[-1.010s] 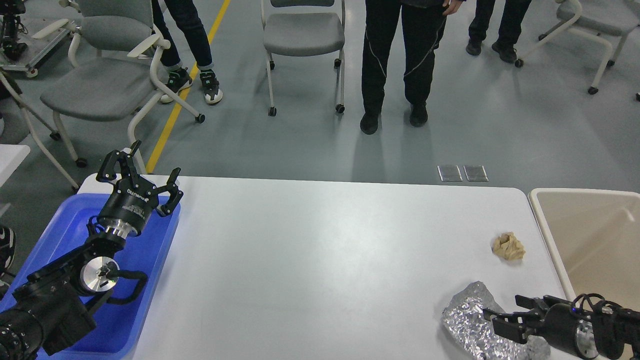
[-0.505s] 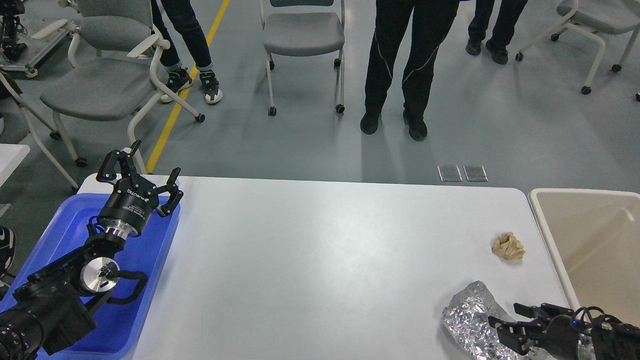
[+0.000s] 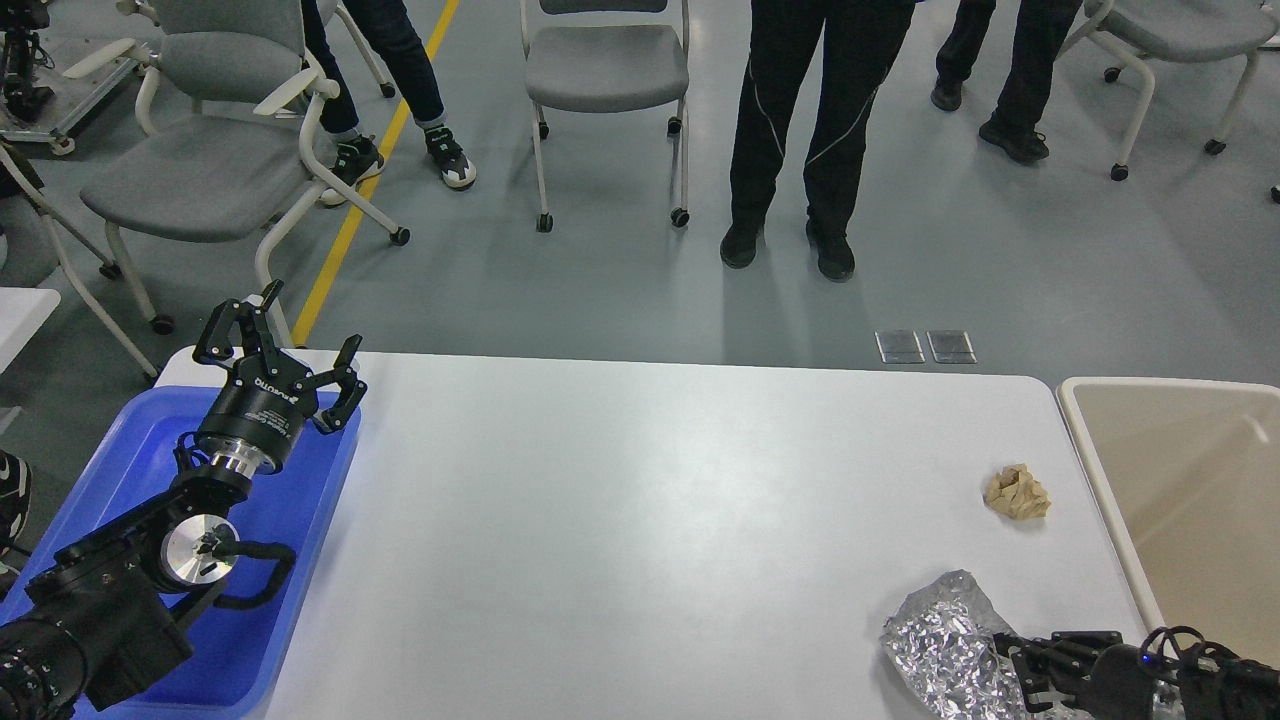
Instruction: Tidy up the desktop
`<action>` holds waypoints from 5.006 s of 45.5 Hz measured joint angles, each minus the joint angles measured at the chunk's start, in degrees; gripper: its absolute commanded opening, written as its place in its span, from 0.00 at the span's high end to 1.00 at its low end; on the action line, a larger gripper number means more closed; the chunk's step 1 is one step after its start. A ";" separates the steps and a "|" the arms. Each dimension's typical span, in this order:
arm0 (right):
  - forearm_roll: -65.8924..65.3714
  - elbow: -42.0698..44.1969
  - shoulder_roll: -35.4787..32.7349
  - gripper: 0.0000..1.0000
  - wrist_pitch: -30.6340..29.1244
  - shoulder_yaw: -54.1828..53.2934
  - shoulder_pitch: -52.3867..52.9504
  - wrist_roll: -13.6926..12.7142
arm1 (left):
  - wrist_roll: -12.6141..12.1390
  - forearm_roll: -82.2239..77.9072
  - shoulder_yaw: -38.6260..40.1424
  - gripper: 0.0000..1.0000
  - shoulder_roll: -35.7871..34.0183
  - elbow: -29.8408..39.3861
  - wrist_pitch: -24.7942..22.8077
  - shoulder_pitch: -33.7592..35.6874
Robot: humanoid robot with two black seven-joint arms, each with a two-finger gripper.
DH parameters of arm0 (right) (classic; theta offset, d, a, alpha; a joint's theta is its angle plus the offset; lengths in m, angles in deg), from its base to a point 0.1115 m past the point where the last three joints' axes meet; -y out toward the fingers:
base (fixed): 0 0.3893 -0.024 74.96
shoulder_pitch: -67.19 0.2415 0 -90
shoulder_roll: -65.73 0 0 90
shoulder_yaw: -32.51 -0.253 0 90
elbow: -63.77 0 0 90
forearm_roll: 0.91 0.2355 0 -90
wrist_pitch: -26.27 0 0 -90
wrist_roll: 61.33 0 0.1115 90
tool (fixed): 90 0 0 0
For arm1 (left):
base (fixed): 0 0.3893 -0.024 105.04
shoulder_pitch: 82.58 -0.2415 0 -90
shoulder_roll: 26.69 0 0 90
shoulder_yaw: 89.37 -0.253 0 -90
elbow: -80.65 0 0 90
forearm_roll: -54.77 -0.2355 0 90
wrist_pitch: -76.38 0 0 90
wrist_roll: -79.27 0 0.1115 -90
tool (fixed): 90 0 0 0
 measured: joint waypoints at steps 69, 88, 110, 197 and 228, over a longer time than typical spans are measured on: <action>27.47 -32.46 -29.34 1.00 -21.86 -1.22 30.77 1.85 | -0.03 0.00 0.00 0.02 0.00 0.00 -0.02 0.00; 48.19 -23.48 -26.21 1.00 -11.45 -1.09 23.56 1.95 | -0.04 0.01 0.00 0.02 0.00 0.00 -0.01 0.00; 79.49 2.29 -12.80 1.00 -7.99 -1.68 12.23 1.94 | -0.05 0.01 0.00 0.02 0.00 0.00 -0.01 0.00; 103.29 60.00 23.07 0.00 -12.39 -16.64 7.92 -8.47 | 0.01 0.01 0.00 0.02 0.00 0.00 -0.03 -0.01; 104.19 58.09 16.26 0.00 -28.87 -38.12 8.26 -7.36 | 0.02 0.01 0.00 0.02 0.00 0.00 -0.02 -0.04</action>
